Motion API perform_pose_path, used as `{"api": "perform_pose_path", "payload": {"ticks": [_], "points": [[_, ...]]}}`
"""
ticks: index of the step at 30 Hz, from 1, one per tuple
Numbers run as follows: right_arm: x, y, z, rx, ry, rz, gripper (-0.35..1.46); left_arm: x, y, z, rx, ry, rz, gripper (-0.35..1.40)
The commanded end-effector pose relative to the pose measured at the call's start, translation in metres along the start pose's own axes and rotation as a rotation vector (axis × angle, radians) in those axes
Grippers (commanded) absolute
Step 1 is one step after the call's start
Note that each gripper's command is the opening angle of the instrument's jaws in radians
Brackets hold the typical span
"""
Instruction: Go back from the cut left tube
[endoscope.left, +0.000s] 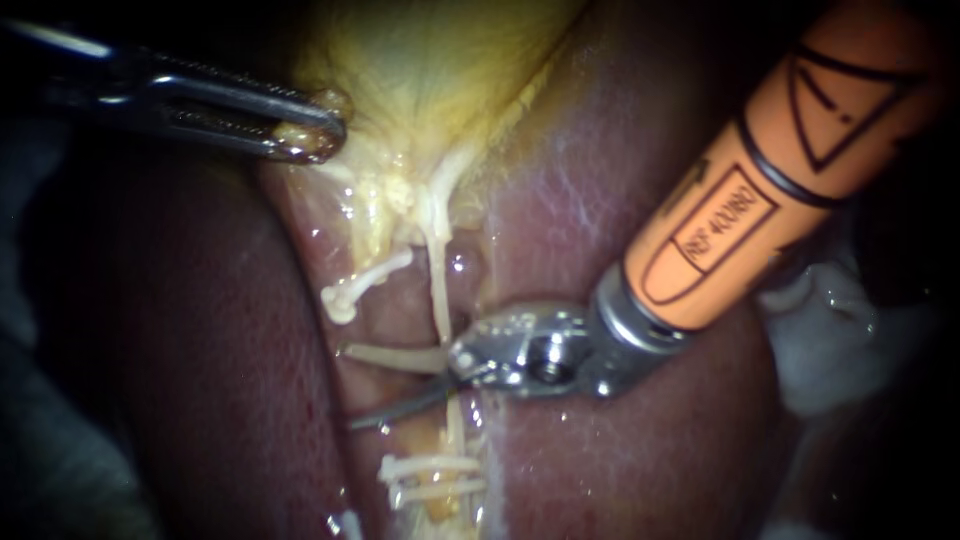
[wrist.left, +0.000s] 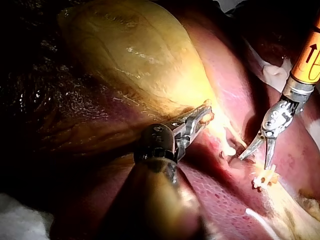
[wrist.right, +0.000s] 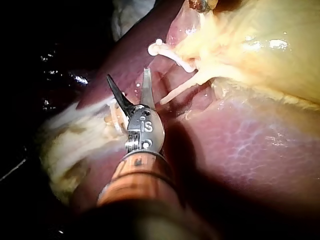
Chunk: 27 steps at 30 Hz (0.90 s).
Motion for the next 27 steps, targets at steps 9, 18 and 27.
{"api": "perform_pose_path", "payload": {"ticks": [9,18,27], "points": [[0.0001,0.0011,-0.0094,-0.14,-0.031,-0.155,1.45,0.0,-0.0001,0.0,-0.001,0.0,0.0,-0.35],[0.0008,0.0022,-0.0161,-0.283,-0.213,-0.243,1.45,0.0,-0.0002,0.0,-0.001,0.0,0.0,-0.35],[0.0009,0.0024,-0.0169,-0.3,-0.228,-0.252,1.45,-0.0007,-0.0001,0.0011,0.009,0.001,0.003,-0.35]]}}
